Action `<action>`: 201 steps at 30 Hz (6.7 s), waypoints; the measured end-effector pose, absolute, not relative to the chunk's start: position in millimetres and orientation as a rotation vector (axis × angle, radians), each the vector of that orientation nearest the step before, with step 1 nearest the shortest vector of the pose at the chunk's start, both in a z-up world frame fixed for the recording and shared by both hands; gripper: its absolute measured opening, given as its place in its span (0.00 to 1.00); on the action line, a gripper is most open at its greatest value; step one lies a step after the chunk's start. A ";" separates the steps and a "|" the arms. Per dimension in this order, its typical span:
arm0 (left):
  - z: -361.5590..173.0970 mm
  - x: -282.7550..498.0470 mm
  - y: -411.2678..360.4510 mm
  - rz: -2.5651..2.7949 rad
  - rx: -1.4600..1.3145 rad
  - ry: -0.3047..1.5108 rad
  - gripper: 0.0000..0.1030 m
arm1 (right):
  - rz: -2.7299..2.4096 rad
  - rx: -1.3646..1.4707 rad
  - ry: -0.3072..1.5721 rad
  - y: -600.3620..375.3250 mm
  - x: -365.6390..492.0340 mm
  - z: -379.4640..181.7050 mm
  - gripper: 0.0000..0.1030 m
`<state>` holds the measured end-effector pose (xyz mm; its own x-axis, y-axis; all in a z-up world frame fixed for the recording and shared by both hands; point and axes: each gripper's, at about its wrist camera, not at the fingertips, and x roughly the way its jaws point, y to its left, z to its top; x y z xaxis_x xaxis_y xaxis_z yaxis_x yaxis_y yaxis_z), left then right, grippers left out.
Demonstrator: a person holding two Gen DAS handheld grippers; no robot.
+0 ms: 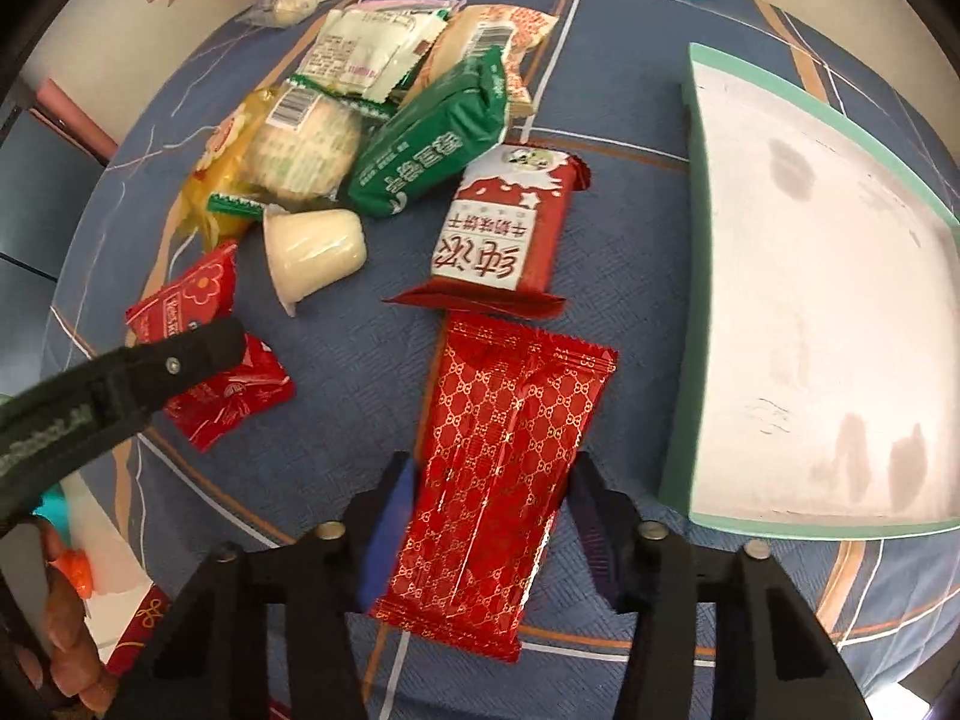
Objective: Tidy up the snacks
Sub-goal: 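Grasp the red patterned bar with the right tool while the left tool grasps the red packet, then carry both red snacks over the white tray and open both tools, then move both tools back toward the snack pile, then grasp the milk biscuit pack with the right tool while the left tool grasps the pudding cup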
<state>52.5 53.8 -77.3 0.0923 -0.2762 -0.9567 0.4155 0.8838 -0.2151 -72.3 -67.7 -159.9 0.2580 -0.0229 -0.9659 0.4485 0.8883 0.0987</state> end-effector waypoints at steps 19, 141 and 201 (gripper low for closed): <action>-33.8 35.5 67.2 -0.512 0.052 1.254 0.41 | -0.270 0.376 1.174 -74.9 -92.2 -86.9 0.39; -19.4 70.7 15.6 -0.364 0.151 1.132 0.95 | -0.380 0.533 0.951 -109.3 -79.8 -59.8 1.00; -84.7 65.9 -8.3 -0.414 0.121 1.417 0.48 | -0.393 0.470 1.180 -106.0 -63.1 -103.2 0.41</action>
